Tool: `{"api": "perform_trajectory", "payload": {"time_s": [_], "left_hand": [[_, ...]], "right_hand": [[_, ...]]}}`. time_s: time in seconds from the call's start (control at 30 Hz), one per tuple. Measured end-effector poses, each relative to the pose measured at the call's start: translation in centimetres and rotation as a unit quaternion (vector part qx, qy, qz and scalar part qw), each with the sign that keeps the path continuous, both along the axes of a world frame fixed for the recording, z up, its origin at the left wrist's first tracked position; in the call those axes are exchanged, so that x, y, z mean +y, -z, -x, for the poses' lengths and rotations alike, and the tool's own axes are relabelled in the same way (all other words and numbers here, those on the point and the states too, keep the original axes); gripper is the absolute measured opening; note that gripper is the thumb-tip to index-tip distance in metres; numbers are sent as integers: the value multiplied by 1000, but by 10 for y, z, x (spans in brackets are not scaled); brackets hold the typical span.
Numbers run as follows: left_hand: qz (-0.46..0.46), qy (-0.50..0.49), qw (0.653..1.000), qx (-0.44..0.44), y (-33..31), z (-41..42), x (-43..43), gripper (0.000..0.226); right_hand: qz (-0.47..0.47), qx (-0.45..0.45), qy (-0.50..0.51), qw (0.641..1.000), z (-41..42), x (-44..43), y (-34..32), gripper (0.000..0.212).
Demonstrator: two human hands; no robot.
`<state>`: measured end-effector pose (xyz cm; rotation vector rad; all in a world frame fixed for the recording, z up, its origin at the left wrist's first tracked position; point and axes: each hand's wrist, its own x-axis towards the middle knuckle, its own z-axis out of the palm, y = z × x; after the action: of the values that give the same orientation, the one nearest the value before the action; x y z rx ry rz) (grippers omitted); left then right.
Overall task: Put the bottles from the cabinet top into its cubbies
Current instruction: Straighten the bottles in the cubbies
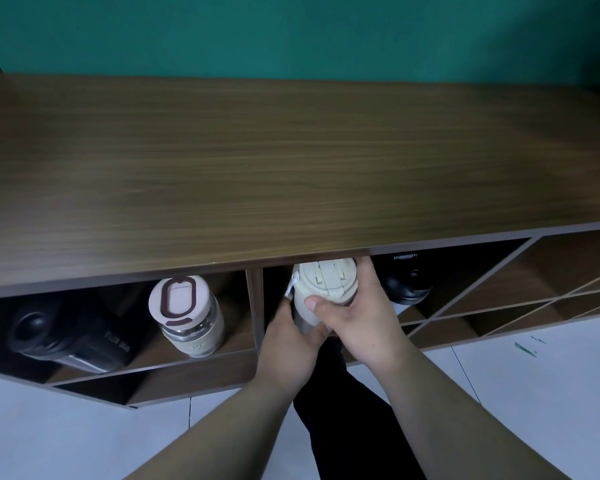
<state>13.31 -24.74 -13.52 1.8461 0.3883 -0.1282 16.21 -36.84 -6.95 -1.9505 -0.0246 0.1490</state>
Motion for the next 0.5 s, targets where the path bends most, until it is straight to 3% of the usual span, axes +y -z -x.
{"api": "perform_trajectory", "payload": {"time_s": [0.17,0.23,0.33,0.4,0.5], "left_hand": [[33,25,998,42,-6,10,8,60],[23,42,998,50,-9,19,16,52],[-18,73,997,36,-21,37,30,62],[-51,113,992,3,-35,53,40,66],[-81,162,983,-8,-48,78,59,47]], "right_hand": [[74,-39,-16,996,14,-11,-18,87],[133,-86,-7,987,26,-9,-28,75],[195,-201,-5,960,51,8,-38,53],[183,-251,-33,950,69,23,-42,39],[101,-231,-89,964,90,46,-46,23]]}}
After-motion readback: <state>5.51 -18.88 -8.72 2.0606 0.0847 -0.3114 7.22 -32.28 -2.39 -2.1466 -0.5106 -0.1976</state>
